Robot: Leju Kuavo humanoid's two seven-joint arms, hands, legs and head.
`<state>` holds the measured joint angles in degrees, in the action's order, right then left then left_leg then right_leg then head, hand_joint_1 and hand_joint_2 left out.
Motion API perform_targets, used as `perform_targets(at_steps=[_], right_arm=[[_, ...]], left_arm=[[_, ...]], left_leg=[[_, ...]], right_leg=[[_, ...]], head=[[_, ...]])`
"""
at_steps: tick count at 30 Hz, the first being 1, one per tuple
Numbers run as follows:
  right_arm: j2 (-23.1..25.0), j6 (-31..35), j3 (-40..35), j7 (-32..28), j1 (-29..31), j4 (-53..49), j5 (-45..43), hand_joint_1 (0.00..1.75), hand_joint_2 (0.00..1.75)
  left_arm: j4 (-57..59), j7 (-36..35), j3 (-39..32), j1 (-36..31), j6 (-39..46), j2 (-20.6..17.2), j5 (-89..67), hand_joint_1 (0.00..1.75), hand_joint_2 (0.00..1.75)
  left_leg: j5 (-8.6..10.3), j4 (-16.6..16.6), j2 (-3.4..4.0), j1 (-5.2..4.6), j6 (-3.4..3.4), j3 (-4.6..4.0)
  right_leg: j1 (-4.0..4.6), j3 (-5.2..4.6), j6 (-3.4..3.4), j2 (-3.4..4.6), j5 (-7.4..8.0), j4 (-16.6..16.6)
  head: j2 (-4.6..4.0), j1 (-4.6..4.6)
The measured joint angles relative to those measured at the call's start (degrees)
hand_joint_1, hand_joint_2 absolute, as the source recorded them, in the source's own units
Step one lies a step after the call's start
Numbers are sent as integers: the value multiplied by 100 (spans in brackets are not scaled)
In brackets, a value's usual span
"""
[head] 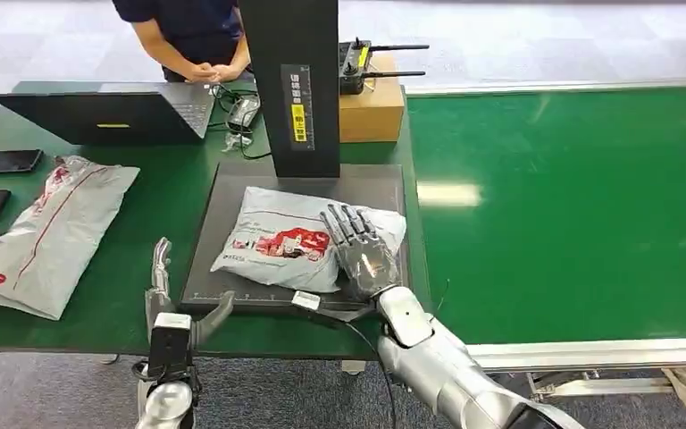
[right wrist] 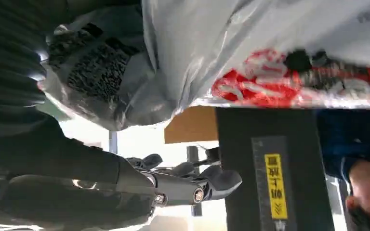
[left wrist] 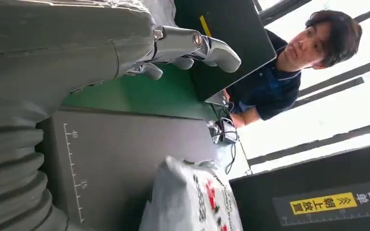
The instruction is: Moved the parcel from conveyor to table for the left to box.
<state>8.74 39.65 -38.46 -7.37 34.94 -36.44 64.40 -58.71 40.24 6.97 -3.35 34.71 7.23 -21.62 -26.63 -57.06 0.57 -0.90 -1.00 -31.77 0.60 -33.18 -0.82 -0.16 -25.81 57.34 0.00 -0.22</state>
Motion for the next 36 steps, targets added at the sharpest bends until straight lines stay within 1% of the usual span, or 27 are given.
perform_targets(at_steps=[2,6,10,14,16,21,24,28,33,36], right_arm=[[0,11,131,-220,-97,-189,-261,0,175],[-7,15,330,-261,-299,-608,-320,0,175],[-35,17,533,-104,-553,-1172,140,0,175],[-44,20,874,77,-901,-1883,912,0,175],[-44,20,1014,134,-1057,-2188,1142,0,175],[-44,20,1219,338,-1391,-2942,1610,0,175],[-44,20,1259,403,-1508,-3305,1728,0,175],[-44,20,1294,405,-1624,-3694,1618,0,175],[-46,20,1298,219,-1704,-3827,982,0,175],[-52,22,1298,143,-1762,-3945,958,0,175]], left_arm=[[9,0,7,-14,13,0,32,0,175],[20,0,13,-19,68,-4,98,0,175],[22,0,37,-18,109,-9,168,0,175],[22,0,52,-16,149,-11,175,0,175],[22,0,52,-13,164,-11,175,0,175],[22,0,52,16,173,-17,162,0,175],[22,0,48,49,179,-26,157,0,175],[22,0,46,108,181,-33,153,0,175],[4,0,24,169,179,-37,120,0,175],[-28,0,2,210,177,-39,111,0,175]], left_leg=[[0,0,0,0,0,0],[0,0,1,0,0,0],[-1,0,1,0,-1,-1],[-1,0,0,0,-1,-3],[-2,0,0,0,-1,-3],[-2,0,0,0,-1,-4],[-2,0,0,0,-1,-3],[-2,1,0,0,-1,-3],[-1,1,0,0,-1,-2],[-1,1,0,0,-1,-2]], right_leg=[[0,0,0,1,0,0],[0,-1,0,1,-1,0],[0,-1,0,1,-1,0],[-1,-1,0,0,-1,0],[0,-1,0,0,-1,0],[-1,-1,0,0,-2,0],[0,-1,0,0,-2,0],[0,-1,0,0,-2,0],[-1,-1,0,0,-2,0],[-1,-1,0,0,-2,0]], head=[[0,0],[0,0],[0,0],[0,-2],[0,0],[0,2],[0,0],[0,0],[0,0],[0,0]])
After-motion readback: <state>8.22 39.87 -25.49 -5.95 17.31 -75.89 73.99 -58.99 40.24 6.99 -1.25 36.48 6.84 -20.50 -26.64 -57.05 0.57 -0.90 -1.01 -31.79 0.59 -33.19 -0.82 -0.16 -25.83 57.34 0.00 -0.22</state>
